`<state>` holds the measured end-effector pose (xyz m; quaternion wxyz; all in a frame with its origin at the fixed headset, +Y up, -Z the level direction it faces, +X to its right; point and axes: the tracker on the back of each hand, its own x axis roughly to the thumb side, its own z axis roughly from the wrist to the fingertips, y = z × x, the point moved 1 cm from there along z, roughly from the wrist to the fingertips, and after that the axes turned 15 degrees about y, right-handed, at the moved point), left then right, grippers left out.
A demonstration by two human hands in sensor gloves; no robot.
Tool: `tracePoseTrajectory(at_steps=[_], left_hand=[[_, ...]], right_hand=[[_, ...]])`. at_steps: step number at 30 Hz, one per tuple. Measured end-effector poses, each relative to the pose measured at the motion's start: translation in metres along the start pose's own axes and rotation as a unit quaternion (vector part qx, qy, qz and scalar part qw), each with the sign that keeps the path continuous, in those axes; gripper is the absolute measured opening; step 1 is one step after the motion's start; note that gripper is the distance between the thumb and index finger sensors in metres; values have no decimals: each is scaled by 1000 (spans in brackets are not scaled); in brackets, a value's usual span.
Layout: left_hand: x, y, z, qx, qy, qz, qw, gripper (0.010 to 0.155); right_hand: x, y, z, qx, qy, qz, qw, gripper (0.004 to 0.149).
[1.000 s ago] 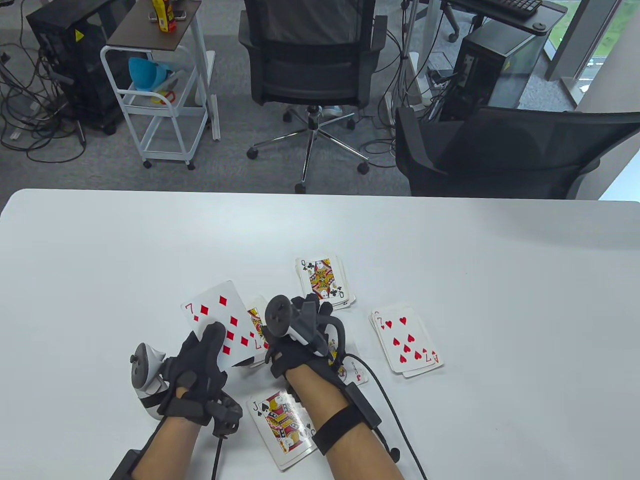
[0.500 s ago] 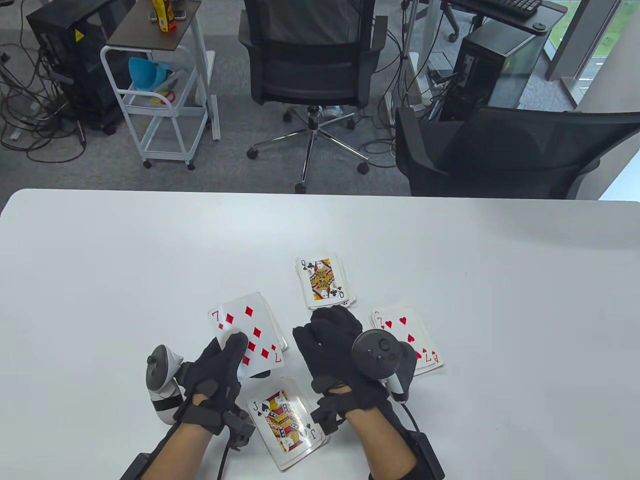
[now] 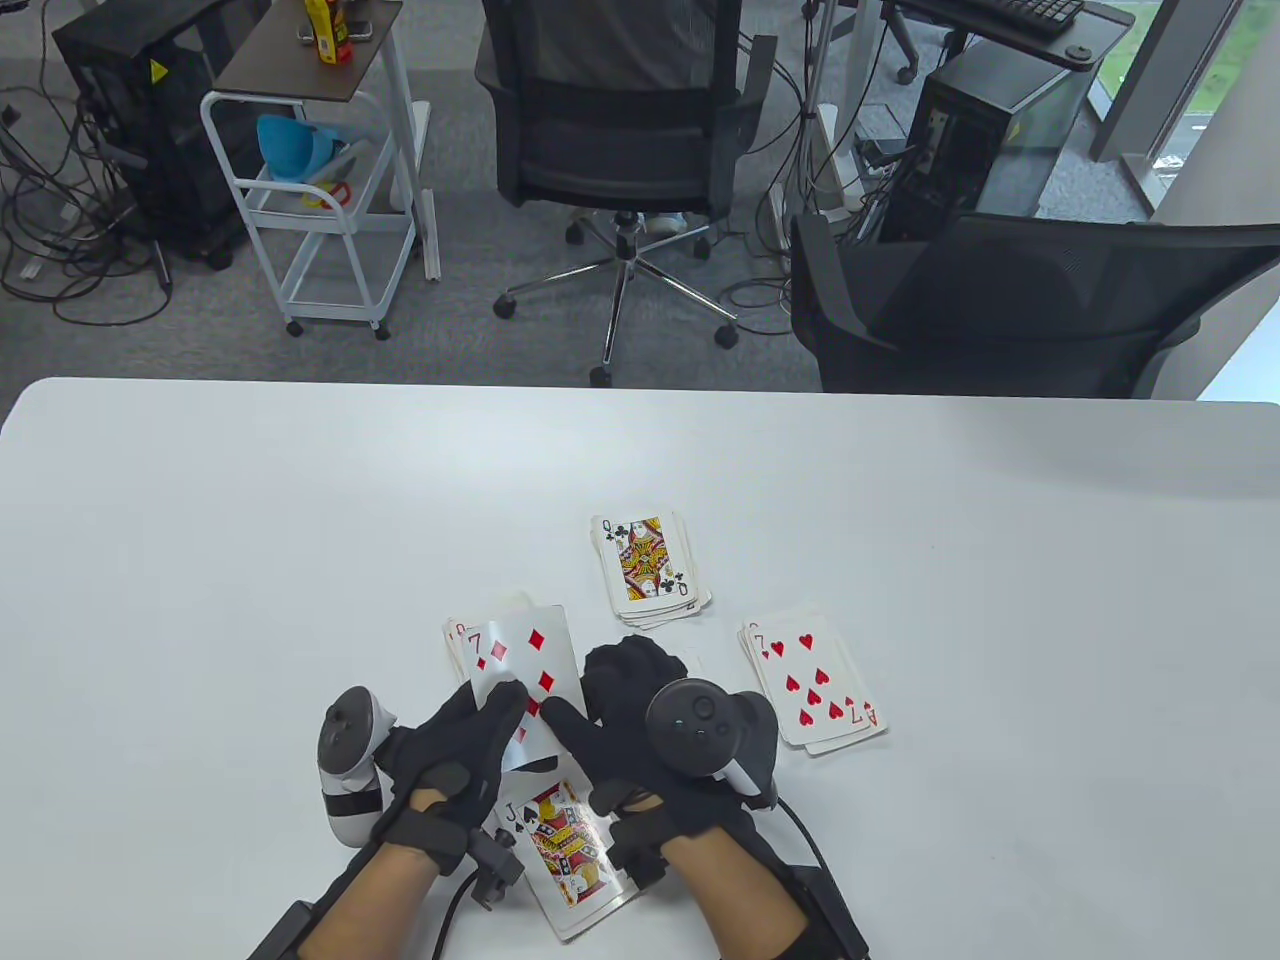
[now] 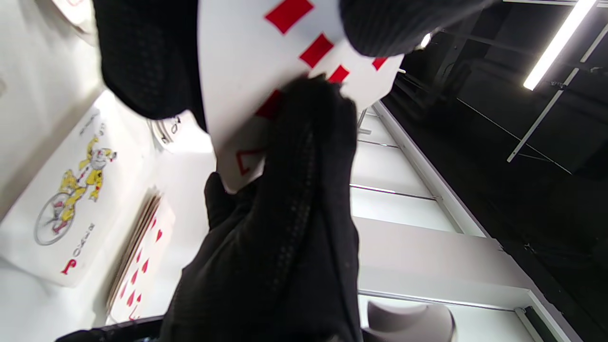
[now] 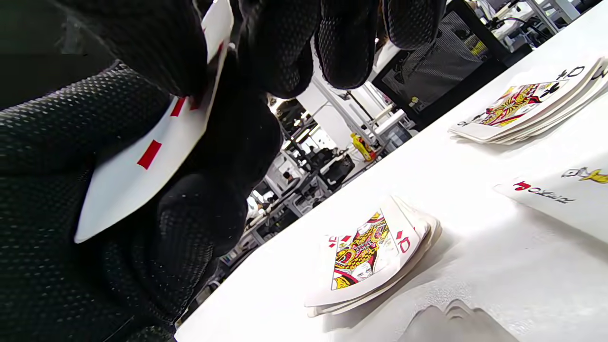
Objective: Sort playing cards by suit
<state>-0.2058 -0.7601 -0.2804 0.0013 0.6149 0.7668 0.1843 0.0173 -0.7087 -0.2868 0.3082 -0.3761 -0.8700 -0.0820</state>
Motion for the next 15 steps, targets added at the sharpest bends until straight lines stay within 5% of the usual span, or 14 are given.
tracePoseTrajectory(at_steps=[9,15], left_hand=[[-1,-6,2,2,-14,-1,1000,51],[7,-23,0,61,-10,43,997,54]], right_hand=[[2,2,0,-40,14,-33,999,38],[-16,8,-3,-76,-22,-32,996,38]])
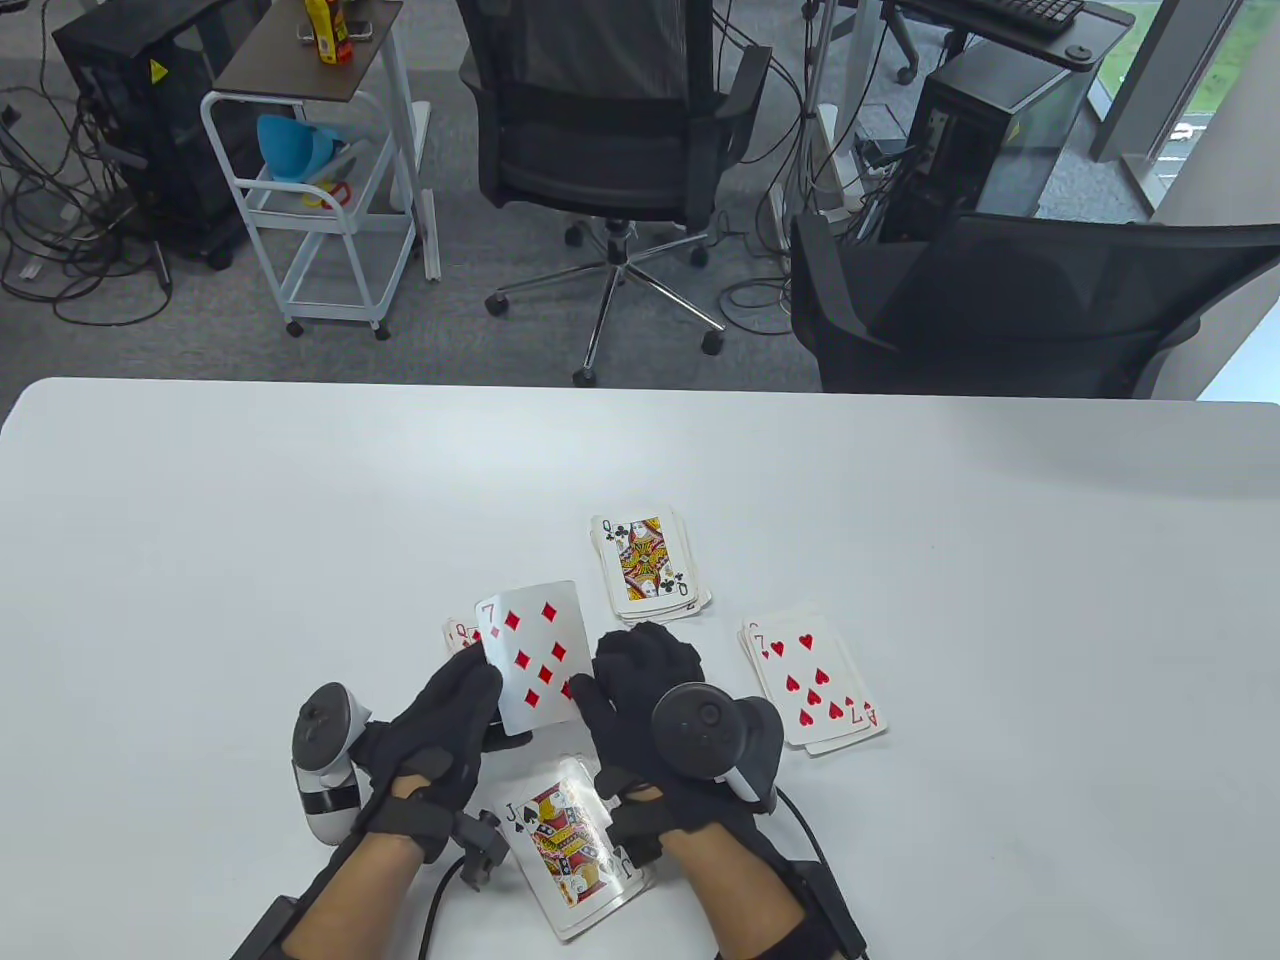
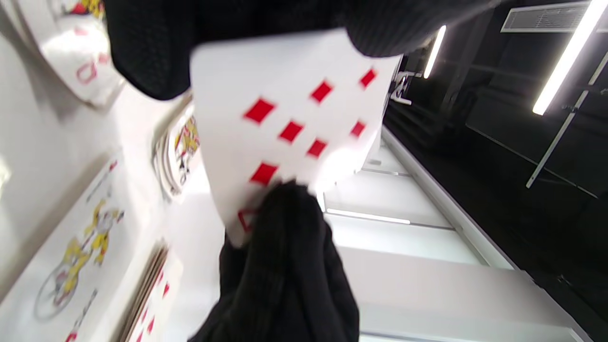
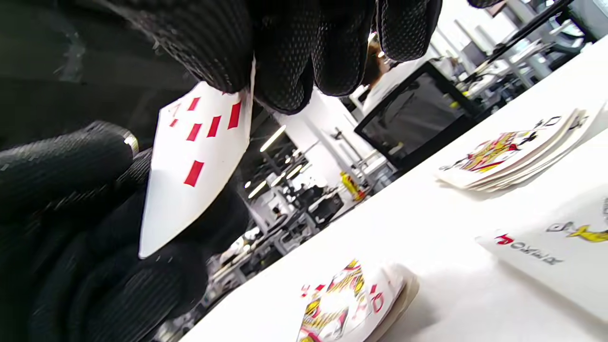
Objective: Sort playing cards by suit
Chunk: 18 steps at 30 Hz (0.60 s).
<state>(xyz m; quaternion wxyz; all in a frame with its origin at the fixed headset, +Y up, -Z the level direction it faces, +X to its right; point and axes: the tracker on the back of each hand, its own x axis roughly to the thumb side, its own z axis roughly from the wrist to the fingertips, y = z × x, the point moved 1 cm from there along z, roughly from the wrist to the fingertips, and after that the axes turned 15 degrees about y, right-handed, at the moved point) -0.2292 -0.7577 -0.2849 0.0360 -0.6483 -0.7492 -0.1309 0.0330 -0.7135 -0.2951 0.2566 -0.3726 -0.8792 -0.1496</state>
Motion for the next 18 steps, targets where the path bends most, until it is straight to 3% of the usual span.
tracePoseTrajectory(at_steps=[8,12,18], left_hand=[[20,-5,-4,31,39,-8,999,59],[33,-12,-2,33,75,-13,997,56],[33,-22,-1,59,94,2,994,54]], right_hand=[[-16,6,-3,-7,-36,-6,999,38],[-10,1,5,25,-47,-20,998,39],[6,-28,52,169,-76,-78,980,39]])
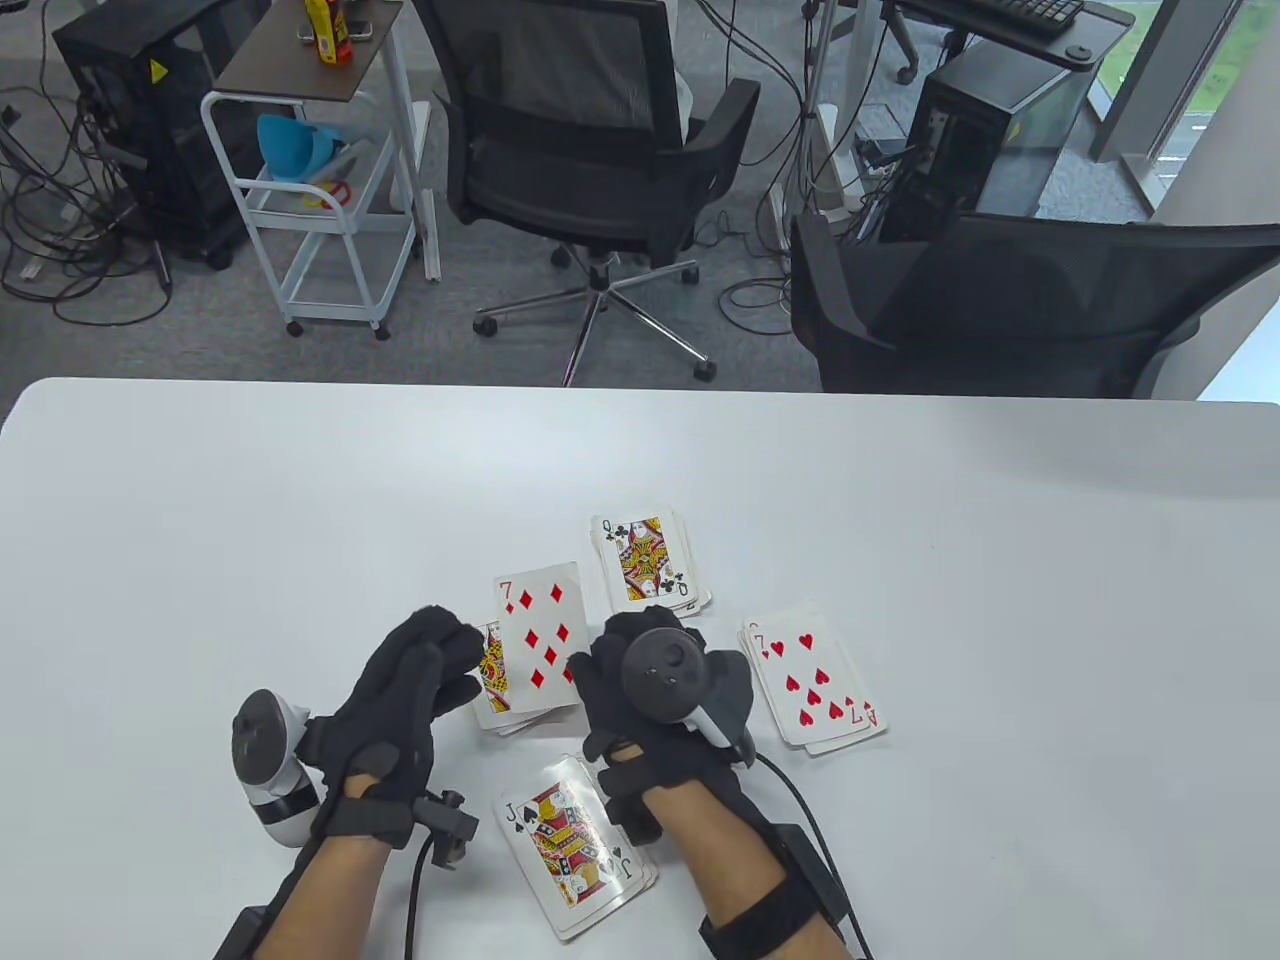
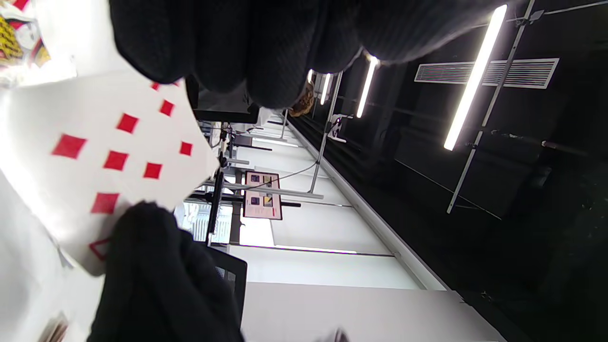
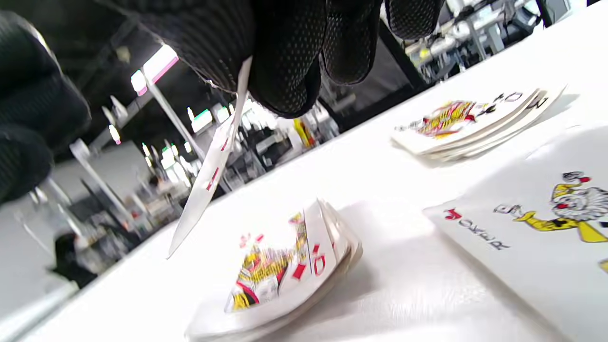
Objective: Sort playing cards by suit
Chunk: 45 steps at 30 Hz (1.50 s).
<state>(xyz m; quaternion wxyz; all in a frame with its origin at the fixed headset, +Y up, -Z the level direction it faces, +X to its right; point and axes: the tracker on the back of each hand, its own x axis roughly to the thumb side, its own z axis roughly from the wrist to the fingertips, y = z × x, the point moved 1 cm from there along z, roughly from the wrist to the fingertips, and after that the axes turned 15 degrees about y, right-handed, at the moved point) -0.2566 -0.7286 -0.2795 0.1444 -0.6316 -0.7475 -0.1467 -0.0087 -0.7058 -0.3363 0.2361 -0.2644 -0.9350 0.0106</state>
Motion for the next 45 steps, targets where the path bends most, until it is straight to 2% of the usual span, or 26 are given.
tracePoseTrajectory(at_steps=[3,7,9,11,12,15,19,21,22,25,29,31,33,34,36,40,42,45], left_hand=[[-1,1,2,1,11,4,1000,53],[0,3,0,-2,24,11,1000,52],[0,3,0,-5,28,16,999,51],[0,2,0,-7,30,24,999,51],[0,2,1,-8,32,31,999,52],[-1,2,0,-2,32,67,997,54],[2,12,3,-52,40,127,990,62],[6,20,3,-119,22,183,976,68],[8,24,3,-151,18,227,962,71],[11,34,2,-197,25,298,934,73],[11,46,3,-245,32,344,906,73],[9,48,2,-263,30,373,889,73],[6,47,1,-272,14,405,873,77],[5,44,1,-269,6,417,868,81],[3,38,5,-272,-13,434,859,82],[2,30,10,-266,-9,437,859,82],[0,30,10,-269,-7,427,863,81],[-4,34,8,-282,-11,430,858,80]], right_hand=[[9,-16,23,63,-25,-14,998,39],[9,-47,41,117,-55,-101,986,39],[7,-55,42,113,-54,-152,980,39],[7,-50,37,78,-35,-170,982,39],[6,-43,31,41,-24,-167,985,40],[-1,-21,12,16,-8,-159,987,47],[-24,18,-26,-43,32,-71,996,56],[-35,34,-42,-76,50,-46,995,60],[-40,41,-50,-84,59,-49,994,62],[-48,53,-68,-80,85,-62,991,69],[-52,49,-84,-44,112,-90,989,75],[-61,49,-84,-36,103,-92,990,77],[-77,50,-84,-21,50,-48,997,79],[-84,51,-85,-24,41,-26,999,80],[-93,53,-88,-36,29,-38,998,81],[-102,53,-95,-40,19,-52,998,82],[-105,51,-97,-40,16,-43,998,81],[-107,46,-98,-20,11,-40,999,82]])
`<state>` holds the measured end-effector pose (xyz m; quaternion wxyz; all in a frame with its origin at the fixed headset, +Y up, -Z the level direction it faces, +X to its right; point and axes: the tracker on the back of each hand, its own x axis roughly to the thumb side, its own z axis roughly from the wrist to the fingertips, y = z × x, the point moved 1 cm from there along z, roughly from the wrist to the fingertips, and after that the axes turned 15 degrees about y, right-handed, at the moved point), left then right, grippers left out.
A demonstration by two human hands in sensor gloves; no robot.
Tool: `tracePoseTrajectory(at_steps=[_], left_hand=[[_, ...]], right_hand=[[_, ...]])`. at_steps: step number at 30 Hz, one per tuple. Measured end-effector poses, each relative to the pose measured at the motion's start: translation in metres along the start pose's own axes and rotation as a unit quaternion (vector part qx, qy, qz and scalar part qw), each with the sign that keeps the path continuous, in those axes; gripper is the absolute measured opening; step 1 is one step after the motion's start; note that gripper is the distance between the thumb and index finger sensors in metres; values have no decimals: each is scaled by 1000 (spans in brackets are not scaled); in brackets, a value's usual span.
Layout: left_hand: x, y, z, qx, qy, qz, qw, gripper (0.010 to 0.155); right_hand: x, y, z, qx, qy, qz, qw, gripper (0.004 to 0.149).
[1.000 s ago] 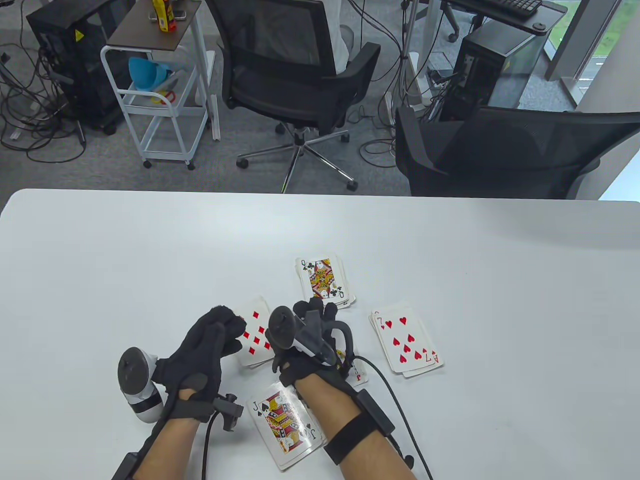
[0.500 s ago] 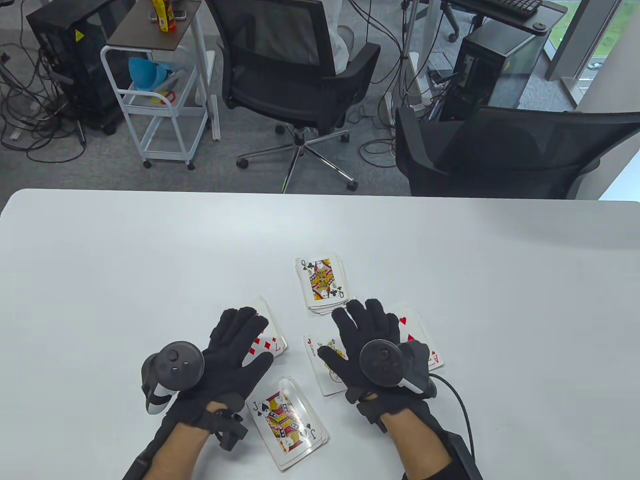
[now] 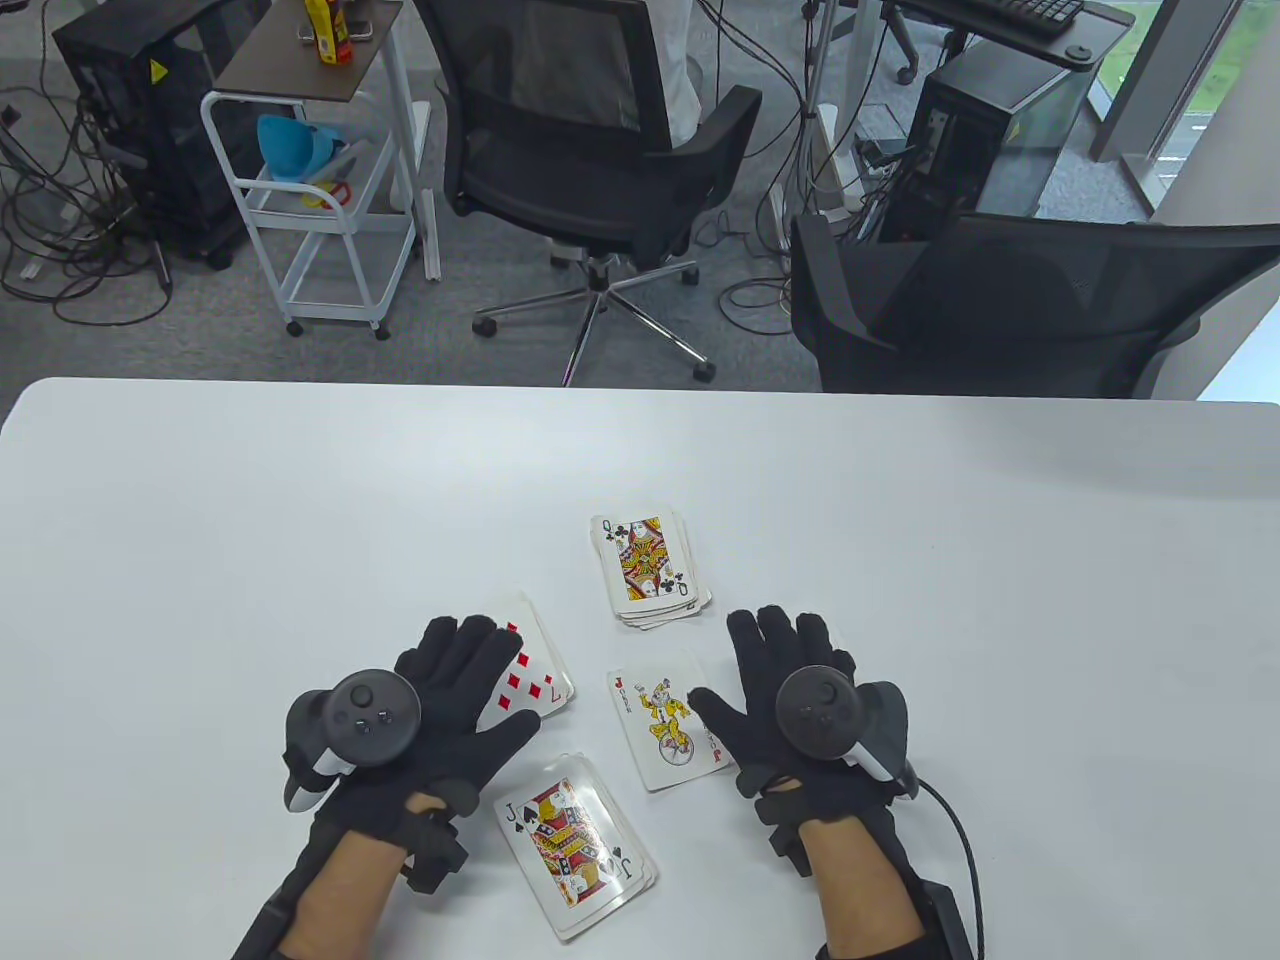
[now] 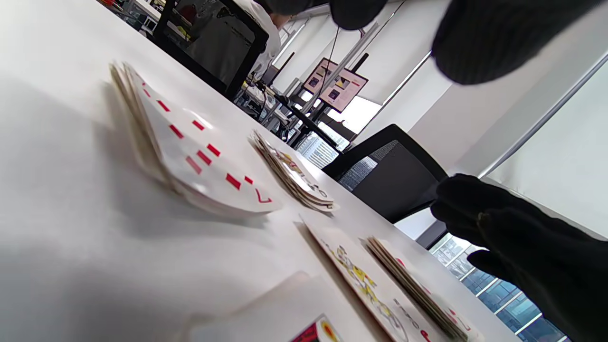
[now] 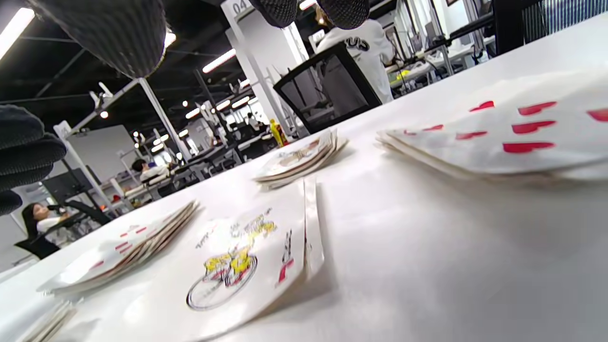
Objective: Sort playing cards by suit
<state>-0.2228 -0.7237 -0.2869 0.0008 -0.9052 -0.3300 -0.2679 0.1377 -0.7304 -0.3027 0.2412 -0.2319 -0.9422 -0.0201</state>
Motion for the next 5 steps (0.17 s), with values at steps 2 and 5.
tracePoseTrajectory(at_steps=[2,5], left_hand=[[2,4,3,-6,3,-3,1000,80],[7,8,6,-12,8,2,1000,79]], right_hand=[[2,-2,-1,4,8,-1,1000,82],[2,-1,-3,8,10,-4,1000,81]])
